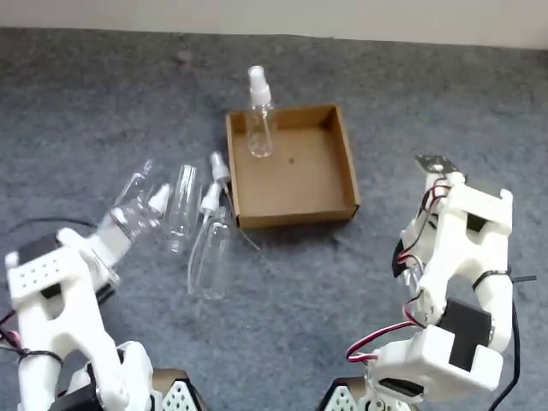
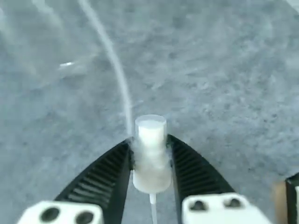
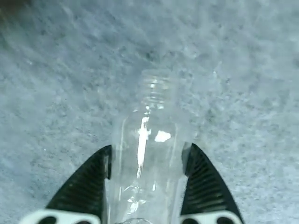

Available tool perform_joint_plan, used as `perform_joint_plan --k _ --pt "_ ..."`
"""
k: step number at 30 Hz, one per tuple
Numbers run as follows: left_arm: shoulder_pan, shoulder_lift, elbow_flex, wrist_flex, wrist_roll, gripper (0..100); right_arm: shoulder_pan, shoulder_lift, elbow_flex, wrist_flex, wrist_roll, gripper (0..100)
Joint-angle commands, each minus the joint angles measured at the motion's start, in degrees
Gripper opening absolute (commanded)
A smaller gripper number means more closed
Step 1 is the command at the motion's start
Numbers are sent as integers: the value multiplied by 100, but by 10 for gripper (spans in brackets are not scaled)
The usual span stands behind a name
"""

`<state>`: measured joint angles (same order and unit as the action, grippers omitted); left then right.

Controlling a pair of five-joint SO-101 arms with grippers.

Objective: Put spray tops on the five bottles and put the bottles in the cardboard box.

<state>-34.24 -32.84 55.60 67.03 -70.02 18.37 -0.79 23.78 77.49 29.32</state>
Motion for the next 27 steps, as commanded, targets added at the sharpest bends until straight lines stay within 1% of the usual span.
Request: perform_joint_plan --k 1,4,6,12,15,18,20,23,25,27 --pt "-75 -66 -1534 1266 905 3 110 -13 -338 13 158 4" --pt "66 -57 -2202 1943 1864 3 119 -4 -848 13 167 4" --pt "233 -57 -2369 2048 2541 3 119 4 -1112 13 176 4" --pt "1042 -31 -2369 1512 4422 3 127 145 -1253 13 941 4" --pt "1534 -22 -2360 1116 5451 3 180 743 -1305 -40 1011 4" --pt "2097 -22 -2220 765 6365 3 365 1376 -1684 -462 1002 4" --pt "2510 -22 -2176 598 6743 3 523 1675 -2026 -576 993 4" --pt "3099 -22 -2079 484 7156 3 673 1903 -2396 -435 1002 15" --pt "3389 -22 -1947 484 7367 3 681 1947 -2484 -418 993 62" --pt "3521 -48 -1807 413 7464 3 673 1956 -2484 -418 993 126"
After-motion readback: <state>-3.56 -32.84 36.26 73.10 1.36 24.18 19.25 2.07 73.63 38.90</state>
